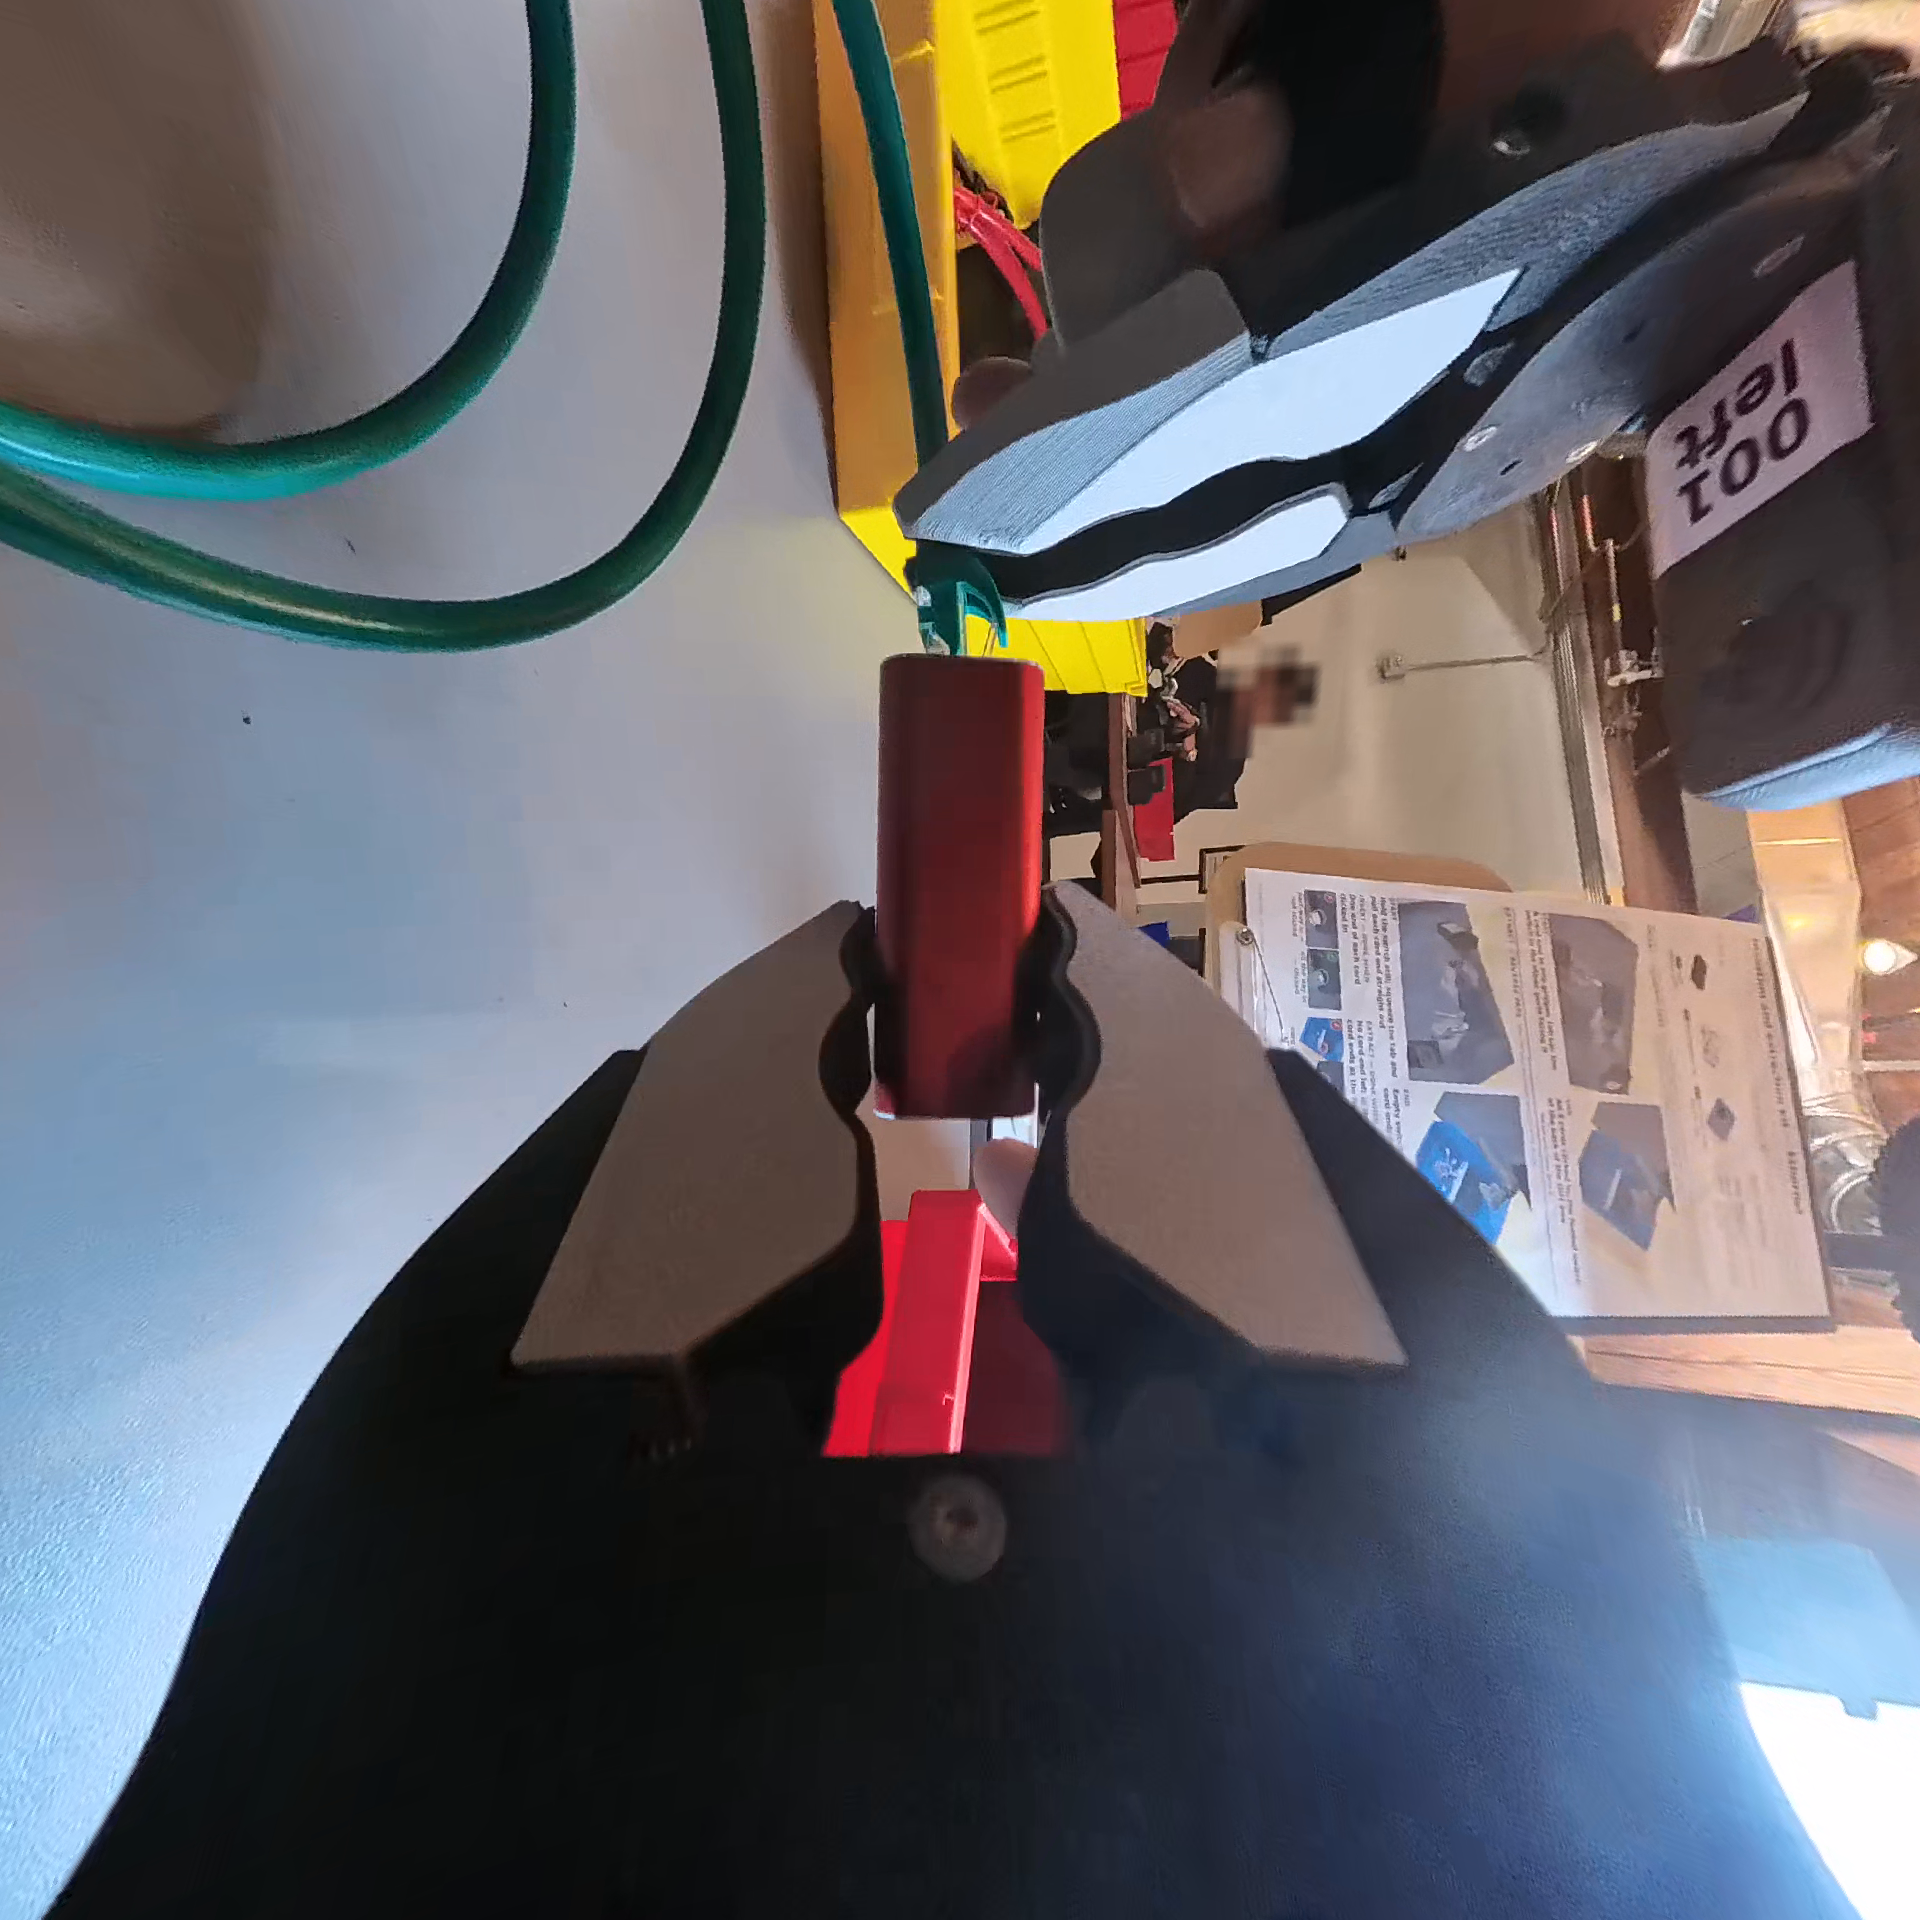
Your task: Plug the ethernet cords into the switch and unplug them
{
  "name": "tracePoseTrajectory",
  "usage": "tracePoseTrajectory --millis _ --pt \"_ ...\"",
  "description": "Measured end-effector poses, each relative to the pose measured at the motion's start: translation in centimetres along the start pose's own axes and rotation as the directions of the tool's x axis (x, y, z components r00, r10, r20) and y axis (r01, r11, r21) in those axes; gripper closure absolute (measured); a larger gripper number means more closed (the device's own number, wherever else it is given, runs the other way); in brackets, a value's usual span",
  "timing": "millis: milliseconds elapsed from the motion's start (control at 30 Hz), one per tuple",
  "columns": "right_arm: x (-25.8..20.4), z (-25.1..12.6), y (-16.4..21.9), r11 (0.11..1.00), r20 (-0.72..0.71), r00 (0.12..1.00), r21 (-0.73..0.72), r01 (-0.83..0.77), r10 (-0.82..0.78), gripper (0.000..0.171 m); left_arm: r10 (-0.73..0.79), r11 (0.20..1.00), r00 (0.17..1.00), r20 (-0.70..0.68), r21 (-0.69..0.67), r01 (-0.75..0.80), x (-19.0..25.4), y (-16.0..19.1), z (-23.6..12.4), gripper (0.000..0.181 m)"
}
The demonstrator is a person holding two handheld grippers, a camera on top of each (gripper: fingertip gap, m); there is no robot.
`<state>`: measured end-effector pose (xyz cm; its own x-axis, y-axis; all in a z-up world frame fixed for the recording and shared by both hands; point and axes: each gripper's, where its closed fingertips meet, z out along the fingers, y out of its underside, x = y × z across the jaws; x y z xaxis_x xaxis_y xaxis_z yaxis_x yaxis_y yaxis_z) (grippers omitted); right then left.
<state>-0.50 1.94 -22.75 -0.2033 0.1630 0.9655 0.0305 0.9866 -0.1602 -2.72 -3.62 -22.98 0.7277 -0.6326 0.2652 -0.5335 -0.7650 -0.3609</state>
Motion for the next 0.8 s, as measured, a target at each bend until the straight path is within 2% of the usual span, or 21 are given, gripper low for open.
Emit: tracePoseTrajectory --millis 33,167,333,567,733,800 --pt "-0.1 0.0 -0.1 1.0 0.0 1.0 0.001 0.006 -0.006 0.145 -0.004 1.0 1.0 -0.006 -0.005 0.004 0.1 0.1 0.1 0.17" --pt "-0.6 0.0 -0.6 1.0 0.014 0.999 0.011 0.028 -0.028 0.145 -0.011 0.999 1.0 -0.022 -0.036 0.01 0.2 0.6 0.3 0.17" --pt "-0.4 -0.6 -1.8 0.997 0.024 1.0 0.075 0.0 -0.002 0.145 -0.03 0.999 0.993 -0.115 0.01 0.032 1.4 0.2 -0.1 0.17" --pt "-0.9 -1.3 -2.9 0.992 0.05 0.999 0.125 -0.021 0.015 0.145 0.076 0.996 0.992 -0.104 0.044 -0.072 3.2 0.0 0.3 0.17" --pt "-1.9 -1.3 -3.9 0.986 0.093 0.995 0.161 -0.041 0.027 0.145 0.12 0.992 0.988 -0.1 0.055 -0.115 4.0 1.1 1.2 0.169" --pt "-1.3 -1.2 -3.5 0.987 0.061 0.997 0.152 -0.052 0.043 0.145 0.127 0.984 0.99 -0.064 0.133 -0.117 3.7 0.6 0.6 0.167"
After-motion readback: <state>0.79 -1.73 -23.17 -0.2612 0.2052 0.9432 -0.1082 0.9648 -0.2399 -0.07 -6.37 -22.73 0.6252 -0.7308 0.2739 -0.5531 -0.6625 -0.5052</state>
